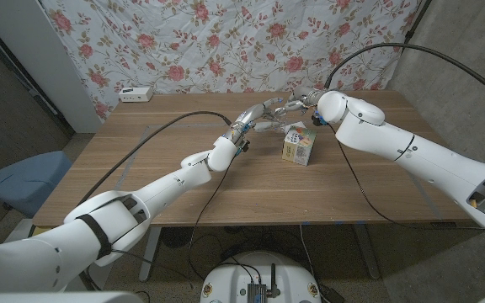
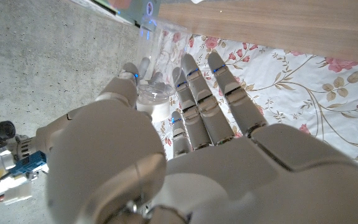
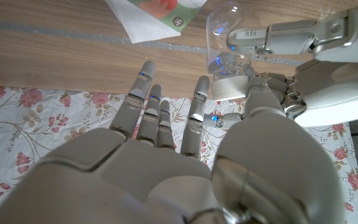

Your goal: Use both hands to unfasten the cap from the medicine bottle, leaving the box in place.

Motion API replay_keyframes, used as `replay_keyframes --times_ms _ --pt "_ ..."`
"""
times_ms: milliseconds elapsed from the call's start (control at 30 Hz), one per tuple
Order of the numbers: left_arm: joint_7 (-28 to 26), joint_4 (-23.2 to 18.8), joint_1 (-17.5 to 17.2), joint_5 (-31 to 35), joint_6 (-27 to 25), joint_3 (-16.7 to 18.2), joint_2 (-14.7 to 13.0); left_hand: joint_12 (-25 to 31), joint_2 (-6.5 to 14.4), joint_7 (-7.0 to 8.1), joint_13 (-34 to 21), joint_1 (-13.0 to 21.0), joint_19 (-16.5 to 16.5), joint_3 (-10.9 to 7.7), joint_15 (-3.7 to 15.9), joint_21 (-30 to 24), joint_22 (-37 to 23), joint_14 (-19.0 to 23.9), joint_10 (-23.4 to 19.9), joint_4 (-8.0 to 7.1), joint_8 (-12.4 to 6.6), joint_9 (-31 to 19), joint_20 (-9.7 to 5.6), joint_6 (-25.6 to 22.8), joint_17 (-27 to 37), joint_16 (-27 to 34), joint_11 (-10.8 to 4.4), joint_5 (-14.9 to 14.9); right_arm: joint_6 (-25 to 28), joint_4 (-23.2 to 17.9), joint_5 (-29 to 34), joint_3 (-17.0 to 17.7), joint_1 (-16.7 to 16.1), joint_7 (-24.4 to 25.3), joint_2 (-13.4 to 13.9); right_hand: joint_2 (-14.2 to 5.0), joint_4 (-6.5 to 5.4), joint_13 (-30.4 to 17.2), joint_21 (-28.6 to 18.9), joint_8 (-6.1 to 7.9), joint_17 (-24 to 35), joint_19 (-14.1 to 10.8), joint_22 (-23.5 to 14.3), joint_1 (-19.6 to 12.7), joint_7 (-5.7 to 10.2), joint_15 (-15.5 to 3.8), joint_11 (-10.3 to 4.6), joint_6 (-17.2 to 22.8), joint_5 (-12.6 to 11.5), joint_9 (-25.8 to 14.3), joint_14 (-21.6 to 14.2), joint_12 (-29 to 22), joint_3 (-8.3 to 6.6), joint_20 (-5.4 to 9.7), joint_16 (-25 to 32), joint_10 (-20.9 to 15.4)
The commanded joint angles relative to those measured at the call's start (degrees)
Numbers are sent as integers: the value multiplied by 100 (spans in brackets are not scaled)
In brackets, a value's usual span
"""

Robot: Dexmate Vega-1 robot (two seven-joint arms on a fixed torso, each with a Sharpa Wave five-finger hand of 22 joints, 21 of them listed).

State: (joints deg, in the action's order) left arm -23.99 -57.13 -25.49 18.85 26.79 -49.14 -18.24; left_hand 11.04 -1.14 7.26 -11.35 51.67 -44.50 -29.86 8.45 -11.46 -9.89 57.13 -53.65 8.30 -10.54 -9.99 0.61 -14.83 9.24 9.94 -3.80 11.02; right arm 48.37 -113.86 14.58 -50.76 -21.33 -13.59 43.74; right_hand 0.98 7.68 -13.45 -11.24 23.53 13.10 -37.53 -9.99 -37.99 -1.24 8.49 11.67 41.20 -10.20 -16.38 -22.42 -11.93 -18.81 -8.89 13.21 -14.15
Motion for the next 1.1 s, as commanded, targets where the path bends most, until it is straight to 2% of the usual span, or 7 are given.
replay_keyframes --times_ms 33,333,567,1100 --pt "18 17 13 -16 13 -9 8 24 65 28 -8 30 14 -31 266 1 -17 8 -364 -9 -15 -15 -16 -9 4 2 -338 33 -2 18 23 -16 2 56 -26 -13 78 -19 -40 105 21 -47 -12 -103 19 -43 -6 129 -48 -53 -79 -32 -32 19 49 -90" --pt "14 39 10 -26 26 -10 13 27 63 30 -9 24 16 -34 257 2 -17 11 -370 -11 -17 -15 -17 -15 4 4 -337 32 27 1 74 -17 -49 171 -42 -42 119 -19 -58 298 43 -119 -11 -204 96 -111 -74 397 -46 -120 -127 -51 -57 72 86 -186" --pt "14 29 1 -33 24 -6 5 26 64 29 -9 24 16 -39 277 1 -17 5 -367 -11 -20 -15 -22 -22 4 2 -335 32 18 -10 65 11 -92 230 -46 -75 147 -17 -74 411 58 -196 -8 -306 124 -237 -100 518 -45 -168 -178 -70 -91 223 119 -280" --pt "0 -19 -36 -31 6 8 -15 26 51 26 -9 12 17 -41 263 2 -17 17 -368 -12 -20 -15 -21 -31 3 6 -337 29 -71 -30 -42 159 -239 424 -55 -112 143 -9 -85 492 78 -269 -4 -360 140 -298 -136 619 -30 -179 -255 -83 -102 295 166 -374"
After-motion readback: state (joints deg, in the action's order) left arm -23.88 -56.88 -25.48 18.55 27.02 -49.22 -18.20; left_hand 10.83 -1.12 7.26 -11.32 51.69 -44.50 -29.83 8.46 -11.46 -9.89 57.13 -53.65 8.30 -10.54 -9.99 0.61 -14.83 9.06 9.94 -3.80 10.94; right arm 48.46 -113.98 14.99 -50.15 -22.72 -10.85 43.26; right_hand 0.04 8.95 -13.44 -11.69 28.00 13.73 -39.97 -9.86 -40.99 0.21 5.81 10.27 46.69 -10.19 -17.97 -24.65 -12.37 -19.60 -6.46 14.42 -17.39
